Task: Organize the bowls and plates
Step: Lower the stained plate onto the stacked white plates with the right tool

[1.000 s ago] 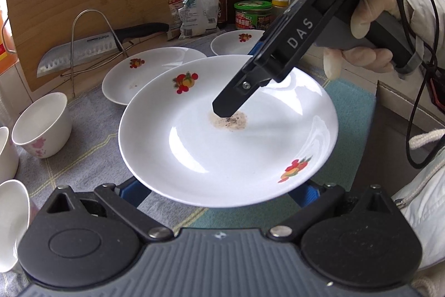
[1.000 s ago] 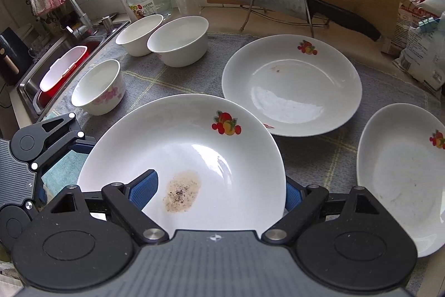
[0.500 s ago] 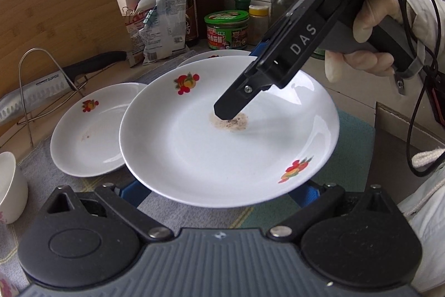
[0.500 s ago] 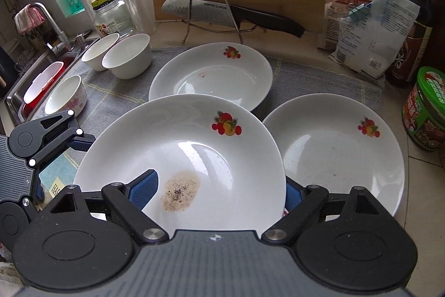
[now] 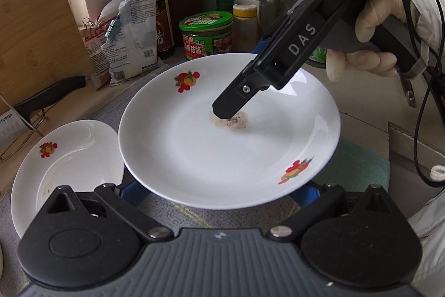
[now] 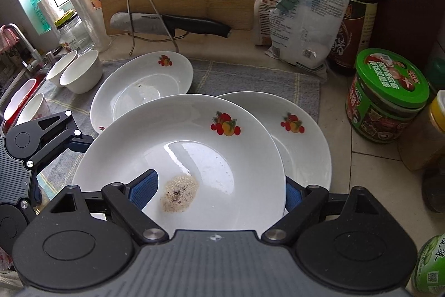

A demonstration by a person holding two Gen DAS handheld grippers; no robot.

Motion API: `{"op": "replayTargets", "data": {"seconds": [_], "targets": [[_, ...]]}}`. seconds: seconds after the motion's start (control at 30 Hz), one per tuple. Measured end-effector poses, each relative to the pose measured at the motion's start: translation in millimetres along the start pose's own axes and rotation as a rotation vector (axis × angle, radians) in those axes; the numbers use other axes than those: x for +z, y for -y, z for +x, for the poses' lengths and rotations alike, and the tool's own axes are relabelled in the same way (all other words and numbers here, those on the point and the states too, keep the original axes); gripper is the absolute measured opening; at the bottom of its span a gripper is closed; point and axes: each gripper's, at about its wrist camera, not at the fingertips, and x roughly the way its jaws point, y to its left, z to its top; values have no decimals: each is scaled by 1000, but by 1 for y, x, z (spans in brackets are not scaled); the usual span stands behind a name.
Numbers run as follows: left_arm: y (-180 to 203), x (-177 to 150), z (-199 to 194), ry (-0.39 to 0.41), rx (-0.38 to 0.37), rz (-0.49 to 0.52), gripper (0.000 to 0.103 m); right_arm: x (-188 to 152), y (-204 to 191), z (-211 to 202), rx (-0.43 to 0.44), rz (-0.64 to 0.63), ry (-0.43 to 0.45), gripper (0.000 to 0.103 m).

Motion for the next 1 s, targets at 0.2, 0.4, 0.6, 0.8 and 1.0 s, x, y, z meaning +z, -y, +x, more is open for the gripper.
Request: {"op": "replayTargets", "data": {"seconds": [0.2, 0.4, 0.6, 0.8, 1.0], "targets": [[1, 9, 14, -23, -11, 4, 101, 0, 19, 4, 3, 17, -9, 93], [0, 16, 22, -48, -15, 2, 101, 1, 29, 10, 17, 31, -17, 93], [-1, 21, 30, -82, -12, 5, 101, 1, 35, 17, 24, 39, -29, 93], [-3, 25, 34, -97, -22, -15, 101, 3, 38, 19, 34, 42, -33, 93], [-7, 25, 38, -114, -25, -19, 101, 3, 39, 25, 34, 38, -53, 93]]}}
